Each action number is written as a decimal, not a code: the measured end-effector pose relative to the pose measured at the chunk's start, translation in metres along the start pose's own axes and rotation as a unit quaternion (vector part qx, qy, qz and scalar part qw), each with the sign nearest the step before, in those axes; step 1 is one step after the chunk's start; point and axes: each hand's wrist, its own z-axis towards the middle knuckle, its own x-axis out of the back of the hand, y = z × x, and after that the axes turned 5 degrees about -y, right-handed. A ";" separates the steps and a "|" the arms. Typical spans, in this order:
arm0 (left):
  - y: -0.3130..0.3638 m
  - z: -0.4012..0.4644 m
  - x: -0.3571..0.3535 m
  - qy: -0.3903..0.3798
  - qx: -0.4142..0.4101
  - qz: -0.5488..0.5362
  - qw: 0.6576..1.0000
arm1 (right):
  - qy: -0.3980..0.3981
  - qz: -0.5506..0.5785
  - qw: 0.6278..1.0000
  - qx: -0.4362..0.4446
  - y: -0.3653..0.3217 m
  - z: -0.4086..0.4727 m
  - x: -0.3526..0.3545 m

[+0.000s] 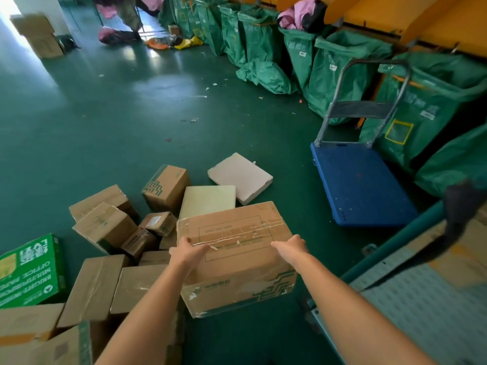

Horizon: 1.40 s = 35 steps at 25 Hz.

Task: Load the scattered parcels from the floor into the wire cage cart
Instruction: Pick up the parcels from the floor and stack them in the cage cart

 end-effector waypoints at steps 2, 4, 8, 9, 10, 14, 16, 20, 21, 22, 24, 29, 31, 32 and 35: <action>-0.018 -0.006 -0.003 -0.006 0.023 0.020 1.000 | 0.007 0.000 1.000 -0.030 0.026 -0.015 -0.007; -0.033 -0.014 -0.008 -0.033 0.053 0.043 0.997 | 0.005 0.003 0.998 -0.059 0.055 -0.027 -0.014; -0.044 -0.036 -0.037 -0.087 0.097 0.145 0.981 | -0.015 0.020 0.995 -0.102 0.111 -0.048 -0.015; -0.045 -0.043 -0.045 -0.102 0.101 0.183 0.973 | -0.021 0.028 0.993 -0.112 0.123 -0.051 -0.012; -0.045 -0.052 -0.057 -0.112 0.105 0.203 0.967 | -0.024 0.043 0.991 -0.121 0.139 -0.054 -0.006; -0.050 -0.080 -0.112 -0.084 0.141 0.151 0.975 | -0.036 0.108 0.984 -0.138 0.207 -0.072 0.036; -0.048 -0.118 -0.149 -0.096 0.180 0.146 0.968 | -0.034 0.113 0.983 -0.142 0.249 -0.087 0.065; -0.034 -0.197 -0.236 -0.149 0.125 0.215 0.957 | 0.004 0.129 0.982 -0.137 0.328 -0.119 0.136; -0.033 -0.211 -0.258 -0.154 0.110 0.223 0.956 | 0.018 0.129 0.982 -0.134 0.345 -0.126 0.156; -0.030 -0.224 -0.279 -0.161 0.103 0.232 0.954 | 0.031 0.131 0.982 -0.130 0.361 -0.130 0.175; -0.024 -0.249 -0.317 -0.169 0.080 0.248 0.951 | 0.067 0.137 0.980 -0.126 0.389 -0.140 0.212; 0.005 -0.283 -0.396 -0.203 0.034 0.233 0.951 | 0.174 0.153 0.965 -0.127 0.439 -0.145 0.285; 0.020 -0.278 -0.422 -0.227 0.044 0.196 0.953 | 0.214 0.133 0.956 -0.148 0.449 -0.133 0.312; 0.029 -0.273 -0.433 -0.237 0.060 0.178 0.953 | 0.223 0.130 0.953 -0.155 0.450 -0.126 0.324; 0.065 -0.261 -0.463 -0.252 0.037 0.224 0.941 | 0.234 0.149 0.948 -0.159 0.449 -0.095 0.358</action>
